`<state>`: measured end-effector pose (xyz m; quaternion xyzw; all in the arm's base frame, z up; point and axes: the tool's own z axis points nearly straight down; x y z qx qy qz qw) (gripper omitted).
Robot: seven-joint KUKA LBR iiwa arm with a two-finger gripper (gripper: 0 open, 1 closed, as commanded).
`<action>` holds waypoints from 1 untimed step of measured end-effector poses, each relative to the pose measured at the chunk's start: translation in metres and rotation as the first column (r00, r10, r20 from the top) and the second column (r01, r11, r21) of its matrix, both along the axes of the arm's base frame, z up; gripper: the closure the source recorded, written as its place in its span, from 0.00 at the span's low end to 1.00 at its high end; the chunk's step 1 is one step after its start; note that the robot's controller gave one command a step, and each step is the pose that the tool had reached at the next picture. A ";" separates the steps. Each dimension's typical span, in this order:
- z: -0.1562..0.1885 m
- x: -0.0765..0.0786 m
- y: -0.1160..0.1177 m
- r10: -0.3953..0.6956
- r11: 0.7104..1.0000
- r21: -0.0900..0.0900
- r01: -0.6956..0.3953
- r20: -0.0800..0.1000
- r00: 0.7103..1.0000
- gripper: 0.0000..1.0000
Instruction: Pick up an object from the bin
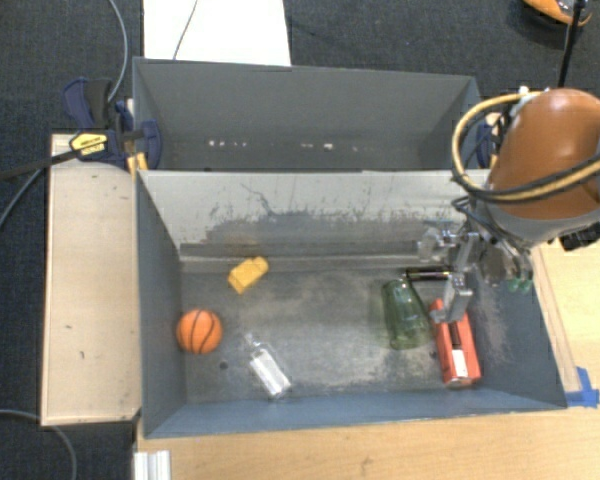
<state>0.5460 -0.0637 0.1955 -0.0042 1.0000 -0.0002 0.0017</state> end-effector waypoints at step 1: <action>0.000 0.000 0.000 0.001 1.000 0.000 -0.001 0.000 1.000 1.00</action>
Offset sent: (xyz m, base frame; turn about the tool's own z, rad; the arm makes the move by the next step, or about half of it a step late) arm 0.0000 0.0000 0.0000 0.0000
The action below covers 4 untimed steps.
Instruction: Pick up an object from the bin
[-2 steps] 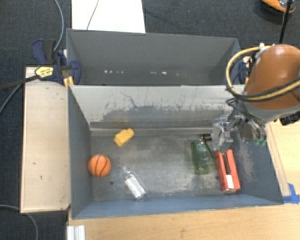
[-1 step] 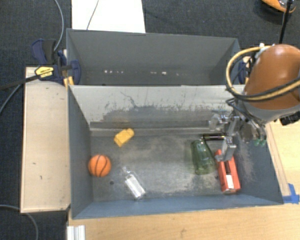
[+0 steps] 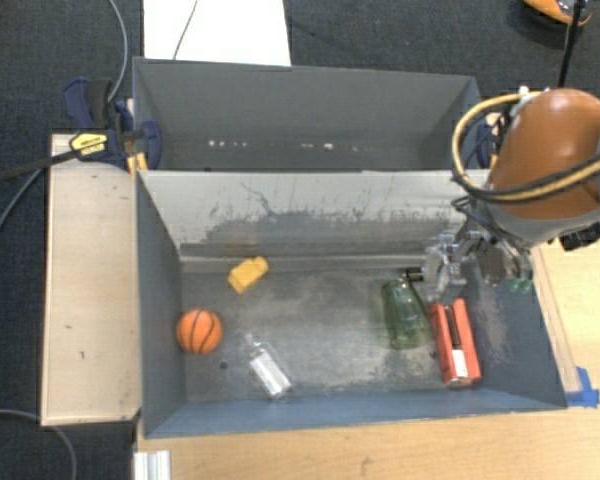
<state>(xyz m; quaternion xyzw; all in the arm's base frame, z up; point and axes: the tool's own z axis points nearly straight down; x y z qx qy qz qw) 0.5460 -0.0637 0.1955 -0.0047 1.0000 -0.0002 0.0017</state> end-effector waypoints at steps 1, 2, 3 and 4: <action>0.000 0.000 0.000 0.001 1.000 0.000 -0.001 0.000 1.000 0.00; 0.000 0.000 0.000 0.001 1.000 0.000 -0.001 0.000 1.000 0.00; -0.003 0.006 0.008 0.027 1.000 0.000 -0.027 0.005 1.000 1.00; -0.003 0.006 0.008 0.027 1.000 0.000 -0.027 0.005 1.000 0.00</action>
Offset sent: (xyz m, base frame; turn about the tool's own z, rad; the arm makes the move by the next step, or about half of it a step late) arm 0.0000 0.0000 0.0000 0.0000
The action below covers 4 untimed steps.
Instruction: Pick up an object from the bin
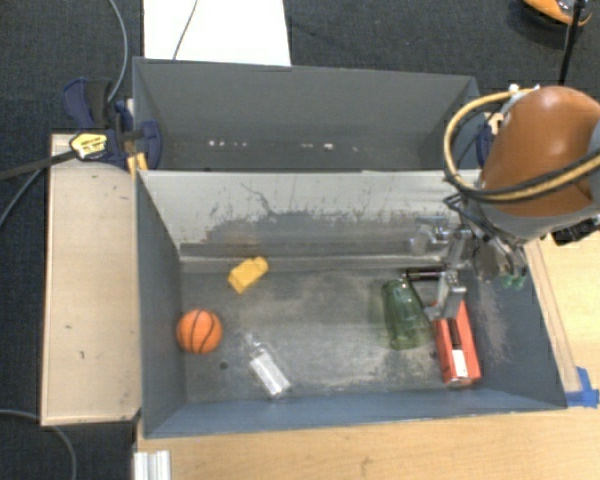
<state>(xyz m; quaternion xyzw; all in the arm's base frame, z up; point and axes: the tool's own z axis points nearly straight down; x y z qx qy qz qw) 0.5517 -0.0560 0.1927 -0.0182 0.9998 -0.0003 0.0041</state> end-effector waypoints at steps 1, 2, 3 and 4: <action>0.000 0.000 0.000 0.000 1.000 0.000 0.000 0.000 1.000 0.00; -0.012 0.005 0.004 0.008 1.000 0.000 -0.008 0.002 1.000 0.00; -0.017 0.005 0.005 0.013 1.000 0.000 -0.013 0.002 1.000 0.00; 0.001 0.021 -0.021 0.163 0.987 -0.002 -0.163 0.004 0.987 0.00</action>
Offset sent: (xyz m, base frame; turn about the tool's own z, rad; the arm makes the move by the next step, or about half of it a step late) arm 0.0072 0.0066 -0.0204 -0.0172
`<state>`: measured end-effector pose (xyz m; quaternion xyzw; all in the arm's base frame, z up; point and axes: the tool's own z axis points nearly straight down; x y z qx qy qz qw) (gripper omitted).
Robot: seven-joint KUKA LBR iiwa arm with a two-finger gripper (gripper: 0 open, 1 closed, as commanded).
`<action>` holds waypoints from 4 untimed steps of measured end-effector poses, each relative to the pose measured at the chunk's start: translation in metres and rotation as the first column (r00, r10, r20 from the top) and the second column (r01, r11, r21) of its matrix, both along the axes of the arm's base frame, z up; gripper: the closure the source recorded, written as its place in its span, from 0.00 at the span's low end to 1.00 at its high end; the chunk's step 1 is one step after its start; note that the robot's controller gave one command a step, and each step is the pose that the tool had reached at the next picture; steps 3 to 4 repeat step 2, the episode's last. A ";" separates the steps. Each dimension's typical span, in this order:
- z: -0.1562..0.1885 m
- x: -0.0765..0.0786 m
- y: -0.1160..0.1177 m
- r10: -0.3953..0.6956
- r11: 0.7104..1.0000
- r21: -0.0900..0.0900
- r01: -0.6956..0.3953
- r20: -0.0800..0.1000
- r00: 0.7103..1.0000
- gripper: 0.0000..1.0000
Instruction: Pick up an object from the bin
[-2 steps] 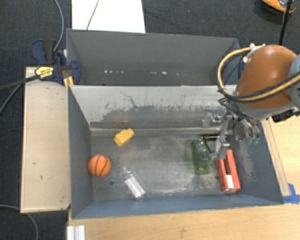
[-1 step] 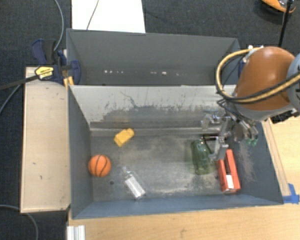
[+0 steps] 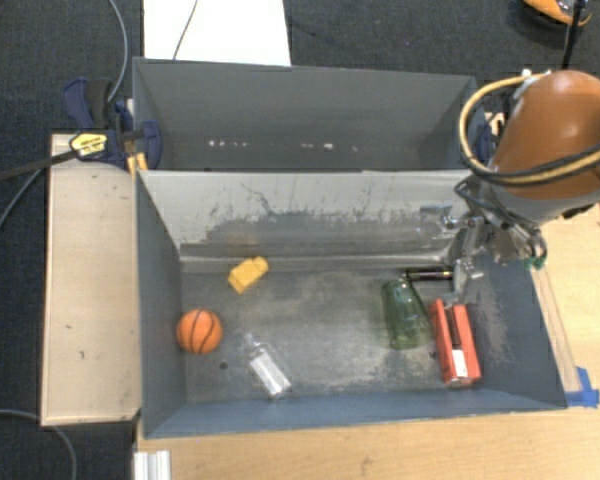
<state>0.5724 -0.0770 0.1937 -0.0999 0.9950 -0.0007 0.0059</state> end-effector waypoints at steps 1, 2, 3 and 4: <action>-0.106 -0.013 0.005 0.040 0.999 -0.011 -0.039 0.049 0.998 1.00; -0.115 -0.021 0.006 0.043 0.999 -0.007 -0.043 0.021 0.999 0.00; -0.115 -0.021 0.006 0.043 0.999 -0.007 -0.043 0.021 0.999 0.00; -0.115 -0.021 0.006 0.043 0.999 -0.007 -0.043 0.021 0.999 0.00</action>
Offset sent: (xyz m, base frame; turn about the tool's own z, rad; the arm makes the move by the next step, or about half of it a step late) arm 0.0000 0.0000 0.0000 0.0000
